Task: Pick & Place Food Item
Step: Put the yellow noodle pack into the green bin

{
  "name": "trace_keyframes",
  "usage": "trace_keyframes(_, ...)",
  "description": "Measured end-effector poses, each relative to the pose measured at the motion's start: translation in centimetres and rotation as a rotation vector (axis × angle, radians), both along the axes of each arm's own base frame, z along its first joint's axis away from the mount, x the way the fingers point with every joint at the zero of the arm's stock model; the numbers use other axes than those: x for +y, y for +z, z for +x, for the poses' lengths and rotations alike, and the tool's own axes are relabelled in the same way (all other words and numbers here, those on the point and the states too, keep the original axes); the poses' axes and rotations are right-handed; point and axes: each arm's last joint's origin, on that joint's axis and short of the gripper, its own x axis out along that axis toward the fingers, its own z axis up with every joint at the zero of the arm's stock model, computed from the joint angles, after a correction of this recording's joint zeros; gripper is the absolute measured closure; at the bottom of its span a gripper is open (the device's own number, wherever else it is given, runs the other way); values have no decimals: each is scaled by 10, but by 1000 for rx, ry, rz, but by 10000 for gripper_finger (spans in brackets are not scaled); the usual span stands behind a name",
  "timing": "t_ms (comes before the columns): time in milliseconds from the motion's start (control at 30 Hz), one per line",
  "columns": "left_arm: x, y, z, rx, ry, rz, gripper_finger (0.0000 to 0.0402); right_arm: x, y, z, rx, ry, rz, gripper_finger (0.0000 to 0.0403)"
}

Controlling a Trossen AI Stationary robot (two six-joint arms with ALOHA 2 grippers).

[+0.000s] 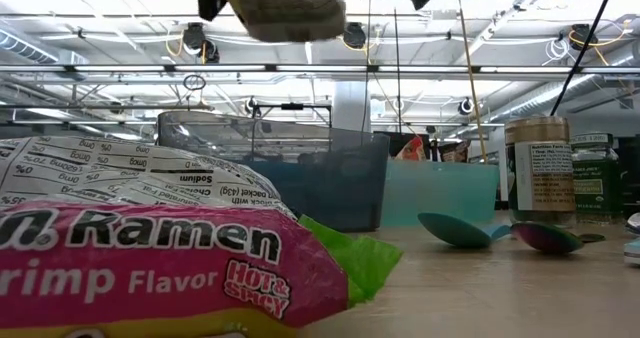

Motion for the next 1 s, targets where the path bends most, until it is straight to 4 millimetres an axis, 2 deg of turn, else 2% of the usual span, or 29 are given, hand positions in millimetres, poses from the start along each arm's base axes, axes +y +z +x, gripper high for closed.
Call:
trace_keyframes(233, 3, -11, 10, 57, -137, 319, 397, -7, 0, 0, -1, -89, 56, 209)
trace_keyframes(533, -13, -20, 15, 44, -423, 617, 399, -27, -3, 4, 8, -193, 209, 206)
trace_keyframes(700, -21, -20, 14, 20, -504, 809, 398, -44, -7, 11, 38, -66, 476, 199)
trace_keyframes(867, -32, -21, 11, -13, -593, 1078, 397, -54, -19, 29, 85, 79, 711, 181)
trace_keyframes(1000, -39, -19, 10, -14, -582, 1217, 398, -61, -34, 45, 141, 149, 852, 162)
